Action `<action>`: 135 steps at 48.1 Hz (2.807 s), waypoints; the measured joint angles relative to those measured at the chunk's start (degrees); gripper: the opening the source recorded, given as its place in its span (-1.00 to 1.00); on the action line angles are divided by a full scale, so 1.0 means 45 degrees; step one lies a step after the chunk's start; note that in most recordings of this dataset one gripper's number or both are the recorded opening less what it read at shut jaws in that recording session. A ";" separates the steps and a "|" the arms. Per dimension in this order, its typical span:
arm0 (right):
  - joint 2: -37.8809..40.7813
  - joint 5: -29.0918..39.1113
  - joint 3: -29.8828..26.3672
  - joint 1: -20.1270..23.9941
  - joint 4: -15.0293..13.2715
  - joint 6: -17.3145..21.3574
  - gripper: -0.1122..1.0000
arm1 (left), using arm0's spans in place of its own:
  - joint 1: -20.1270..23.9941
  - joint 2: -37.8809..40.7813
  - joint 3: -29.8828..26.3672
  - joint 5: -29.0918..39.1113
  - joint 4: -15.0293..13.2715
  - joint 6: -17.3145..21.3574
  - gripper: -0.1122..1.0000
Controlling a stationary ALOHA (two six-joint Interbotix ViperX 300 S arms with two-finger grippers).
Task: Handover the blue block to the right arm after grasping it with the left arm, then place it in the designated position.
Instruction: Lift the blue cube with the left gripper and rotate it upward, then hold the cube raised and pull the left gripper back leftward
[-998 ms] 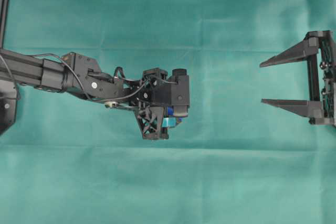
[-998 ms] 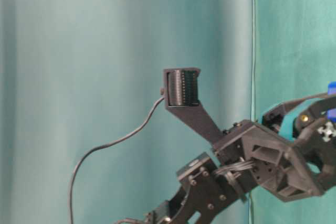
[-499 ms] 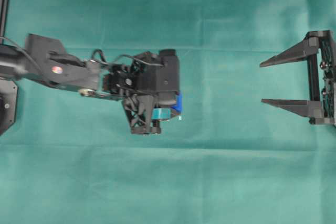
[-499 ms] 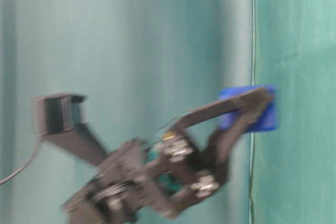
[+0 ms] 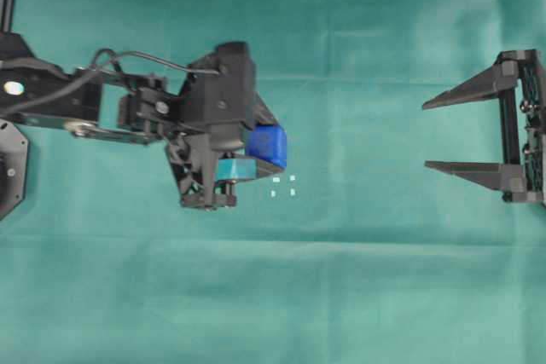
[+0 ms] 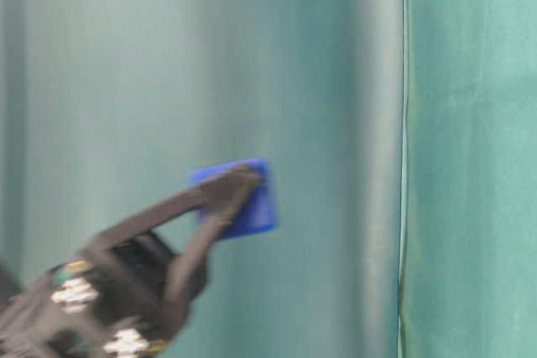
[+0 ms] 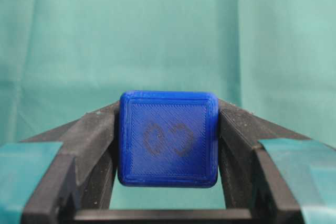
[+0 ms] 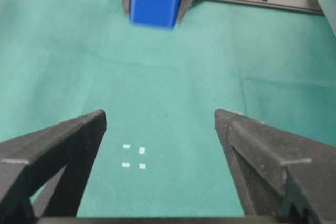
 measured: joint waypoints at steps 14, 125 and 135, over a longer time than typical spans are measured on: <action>0.0000 0.0117 -0.0078 0.0000 0.0000 0.0000 0.89 | 0.0000 -0.1094 -0.0605 0.0938 0.0000 0.0000 0.04; 0.0000 0.0195 -0.0117 0.0000 0.0000 0.0000 0.89 | 0.0000 -0.1426 -0.0293 0.0293 0.0020 0.0000 0.04; -0.0020 0.0215 -0.0117 0.0000 0.0000 0.0000 0.89 | 0.0000 -0.1953 0.0586 -0.1602 0.0020 0.0176 0.04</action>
